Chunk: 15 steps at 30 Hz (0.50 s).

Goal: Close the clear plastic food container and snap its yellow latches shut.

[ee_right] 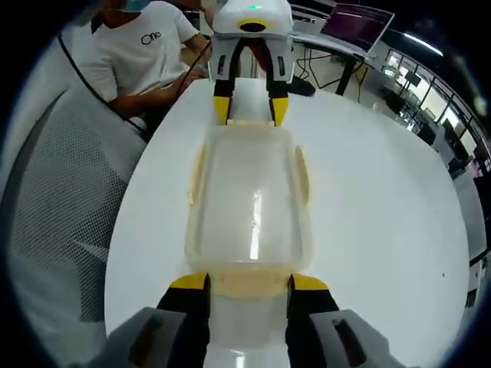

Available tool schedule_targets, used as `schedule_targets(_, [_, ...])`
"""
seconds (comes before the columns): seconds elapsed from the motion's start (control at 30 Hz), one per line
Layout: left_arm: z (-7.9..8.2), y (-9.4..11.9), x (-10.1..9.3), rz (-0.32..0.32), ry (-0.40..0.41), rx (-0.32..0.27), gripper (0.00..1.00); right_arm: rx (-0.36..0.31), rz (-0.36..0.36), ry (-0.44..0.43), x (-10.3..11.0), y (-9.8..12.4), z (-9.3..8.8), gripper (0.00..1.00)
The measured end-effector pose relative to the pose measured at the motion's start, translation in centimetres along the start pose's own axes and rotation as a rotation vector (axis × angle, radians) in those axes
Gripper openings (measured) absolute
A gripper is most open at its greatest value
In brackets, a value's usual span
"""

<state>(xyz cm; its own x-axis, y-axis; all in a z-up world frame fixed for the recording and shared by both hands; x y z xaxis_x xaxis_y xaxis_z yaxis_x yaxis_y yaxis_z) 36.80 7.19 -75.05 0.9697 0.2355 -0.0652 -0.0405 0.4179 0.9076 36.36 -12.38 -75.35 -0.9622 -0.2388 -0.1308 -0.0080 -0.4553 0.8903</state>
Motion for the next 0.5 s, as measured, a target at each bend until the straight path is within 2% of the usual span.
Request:
schedule_targets(0.1, [0.6,0.9,-0.2,-0.003,-0.001,0.000,0.37,-0.017,0.007,-0.016,0.2,1.0,0.3,0.37])
schedule_targets(0.5, [3.5,3.8,-1.5,0.001,0.001,-0.011,0.37,-0.024,-0.019,0.015,0.4,5.0,0.5,0.37])
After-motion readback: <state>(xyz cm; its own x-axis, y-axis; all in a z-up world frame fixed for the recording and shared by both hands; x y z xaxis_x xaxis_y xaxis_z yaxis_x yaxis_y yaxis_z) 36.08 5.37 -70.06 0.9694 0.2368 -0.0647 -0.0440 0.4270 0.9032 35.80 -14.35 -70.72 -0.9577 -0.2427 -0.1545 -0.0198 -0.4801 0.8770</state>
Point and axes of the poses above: the point that each gripper's makers call its tool centre point, and the gripper's own axes: y roughly backward along the fingers, x roughly to its left, z roughly out of its top, the point moved 4 cm from there along y, roughly backward along the fingers, and after that the axes turned 13 degrees about y, right-handed, at the moved point
